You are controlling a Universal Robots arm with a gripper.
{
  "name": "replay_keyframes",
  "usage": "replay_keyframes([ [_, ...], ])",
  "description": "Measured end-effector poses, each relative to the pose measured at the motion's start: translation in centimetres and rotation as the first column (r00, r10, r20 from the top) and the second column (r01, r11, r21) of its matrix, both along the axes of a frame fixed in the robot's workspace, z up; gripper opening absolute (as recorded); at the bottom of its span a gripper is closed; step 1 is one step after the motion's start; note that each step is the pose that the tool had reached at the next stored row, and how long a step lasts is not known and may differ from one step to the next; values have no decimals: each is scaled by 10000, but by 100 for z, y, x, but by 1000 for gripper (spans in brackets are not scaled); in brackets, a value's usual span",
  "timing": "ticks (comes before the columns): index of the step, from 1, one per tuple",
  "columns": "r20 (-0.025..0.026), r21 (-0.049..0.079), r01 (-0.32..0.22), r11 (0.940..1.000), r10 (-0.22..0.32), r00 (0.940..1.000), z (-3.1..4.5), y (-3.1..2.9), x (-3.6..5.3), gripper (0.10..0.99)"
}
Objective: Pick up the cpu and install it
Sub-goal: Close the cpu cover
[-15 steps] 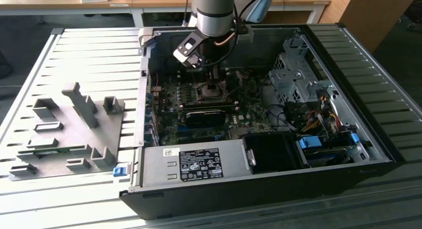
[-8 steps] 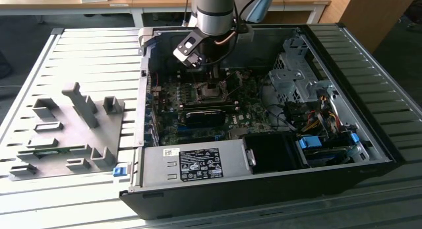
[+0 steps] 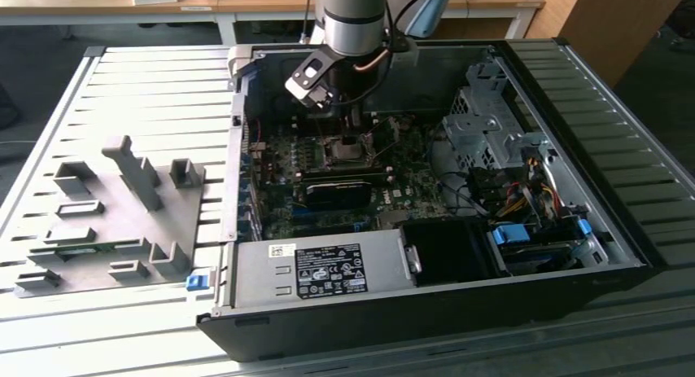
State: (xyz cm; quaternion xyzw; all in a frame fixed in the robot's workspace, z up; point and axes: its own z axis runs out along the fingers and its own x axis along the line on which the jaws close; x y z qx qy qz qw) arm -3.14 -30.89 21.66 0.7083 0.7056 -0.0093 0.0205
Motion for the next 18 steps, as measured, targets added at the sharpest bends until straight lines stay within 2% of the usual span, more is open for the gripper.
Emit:
replay_keyframes([
  [18,0,-1,-10,10000,10,10000,52,0,0,106],
])
